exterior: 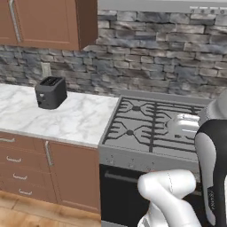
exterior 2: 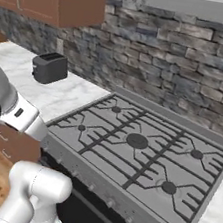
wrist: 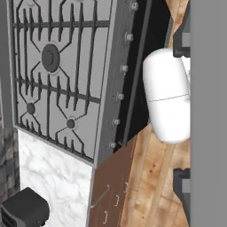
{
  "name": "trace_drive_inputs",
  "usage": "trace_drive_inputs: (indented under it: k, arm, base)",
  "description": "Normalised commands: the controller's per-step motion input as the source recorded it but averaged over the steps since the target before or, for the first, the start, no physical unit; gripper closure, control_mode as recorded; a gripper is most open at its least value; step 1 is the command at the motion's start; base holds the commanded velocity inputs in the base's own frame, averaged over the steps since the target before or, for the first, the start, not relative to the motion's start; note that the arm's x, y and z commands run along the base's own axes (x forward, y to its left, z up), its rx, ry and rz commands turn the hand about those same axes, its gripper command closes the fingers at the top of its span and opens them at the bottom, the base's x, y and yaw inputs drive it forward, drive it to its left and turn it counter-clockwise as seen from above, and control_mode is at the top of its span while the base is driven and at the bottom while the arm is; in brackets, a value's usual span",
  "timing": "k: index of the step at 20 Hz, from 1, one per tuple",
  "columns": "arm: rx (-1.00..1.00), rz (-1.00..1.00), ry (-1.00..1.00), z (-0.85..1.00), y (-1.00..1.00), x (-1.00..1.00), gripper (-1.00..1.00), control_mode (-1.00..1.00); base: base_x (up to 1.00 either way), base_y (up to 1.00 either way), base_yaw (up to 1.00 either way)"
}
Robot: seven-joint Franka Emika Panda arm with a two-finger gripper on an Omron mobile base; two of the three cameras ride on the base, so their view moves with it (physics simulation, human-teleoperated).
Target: Move the bowls from the cabinet to the plates on the dining table.
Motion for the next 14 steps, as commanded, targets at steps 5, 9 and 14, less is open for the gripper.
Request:
trace_drive_inputs:
  k: [5,9,14]
  arm:
    - [0.0,0.0,0.0,0.0,0.0,0.0,-1.0,1.0]
    - [0.0,0.0,0.0,0.0,0.0,0.0,-1.0,1.0]
    - [0.0,0.0,0.0,0.0,0.0,0.0,-1.0,1.0]
  base:
    - [0.25,0.95,0.12]
    - [-0.66,1.0,0.18]
    - [0.85,1.0,0.18]
